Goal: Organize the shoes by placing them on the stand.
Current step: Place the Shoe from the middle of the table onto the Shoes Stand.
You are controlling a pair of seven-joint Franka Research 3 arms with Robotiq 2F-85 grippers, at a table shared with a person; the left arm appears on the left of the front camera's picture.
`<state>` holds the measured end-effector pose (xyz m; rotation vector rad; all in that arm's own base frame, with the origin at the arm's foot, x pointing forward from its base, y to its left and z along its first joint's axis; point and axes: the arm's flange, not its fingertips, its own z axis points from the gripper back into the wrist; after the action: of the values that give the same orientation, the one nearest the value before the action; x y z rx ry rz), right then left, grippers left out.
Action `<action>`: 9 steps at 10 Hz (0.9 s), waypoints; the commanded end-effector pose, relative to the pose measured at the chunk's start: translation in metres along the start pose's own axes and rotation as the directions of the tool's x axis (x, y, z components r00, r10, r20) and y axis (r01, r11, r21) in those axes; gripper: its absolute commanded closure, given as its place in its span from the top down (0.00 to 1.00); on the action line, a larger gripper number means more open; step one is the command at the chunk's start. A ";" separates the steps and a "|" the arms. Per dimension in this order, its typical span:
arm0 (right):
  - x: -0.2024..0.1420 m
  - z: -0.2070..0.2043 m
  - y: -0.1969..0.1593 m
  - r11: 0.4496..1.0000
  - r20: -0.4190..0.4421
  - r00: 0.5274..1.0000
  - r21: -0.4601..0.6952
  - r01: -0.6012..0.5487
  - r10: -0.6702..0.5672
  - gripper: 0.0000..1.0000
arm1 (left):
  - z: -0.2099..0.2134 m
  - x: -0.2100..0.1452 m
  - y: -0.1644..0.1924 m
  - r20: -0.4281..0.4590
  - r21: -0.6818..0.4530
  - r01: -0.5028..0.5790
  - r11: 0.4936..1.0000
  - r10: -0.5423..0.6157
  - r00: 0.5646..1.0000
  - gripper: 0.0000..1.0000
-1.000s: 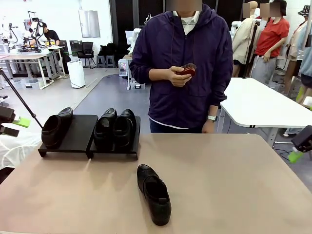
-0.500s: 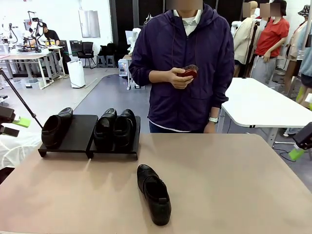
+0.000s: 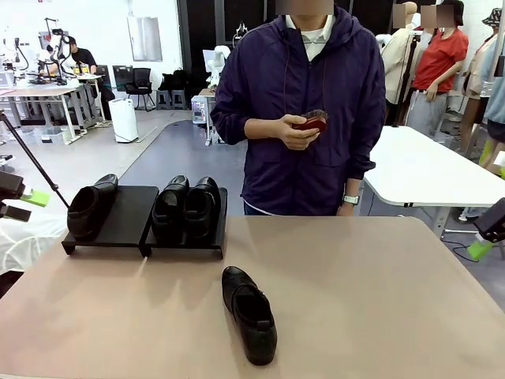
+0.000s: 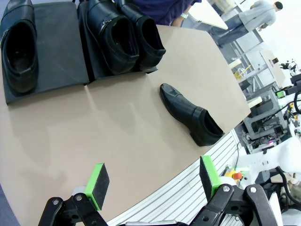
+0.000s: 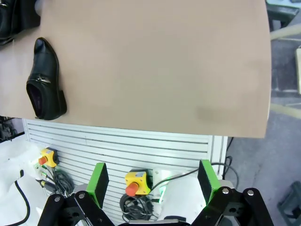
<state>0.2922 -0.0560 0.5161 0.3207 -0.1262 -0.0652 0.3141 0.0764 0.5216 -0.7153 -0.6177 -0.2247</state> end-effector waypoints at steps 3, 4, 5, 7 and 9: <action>0.000 0.004 -0.001 1.000 -0.002 1.000 0.028 -0.011 0.011 1.00 | -0.065 0.018 -0.060 0.002 0.018 -0.089 0.996 0.089 0.996 1.00; 0.000 0.004 -0.001 1.000 -0.002 1.000 0.028 -0.011 0.011 1.00 | -0.101 0.016 -0.096 -0.070 0.052 -0.058 0.997 0.062 0.996 1.00; 0.000 0.004 -0.001 1.000 -0.002 1.000 0.028 -0.011 0.011 1.00 | -0.135 0.010 -0.118 -0.084 0.139 -0.046 0.989 0.058 0.995 1.00; 0.000 0.004 -0.001 1.000 -0.002 1.000 0.028 -0.011 0.011 1.00 | -0.208 0.020 -0.167 -0.089 0.183 -0.033 0.982 0.050 0.995 1.00; 0.000 0.004 -0.001 1.000 -0.002 1.000 0.028 -0.011 0.011 1.00 | -0.286 0.012 -0.211 -0.264 0.252 -0.021 0.968 0.090 0.960 1.00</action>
<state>0.2918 -0.0564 0.5160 0.3208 -0.1253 -0.0670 0.3418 -0.2495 0.4726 -0.5110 -0.4296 -0.2059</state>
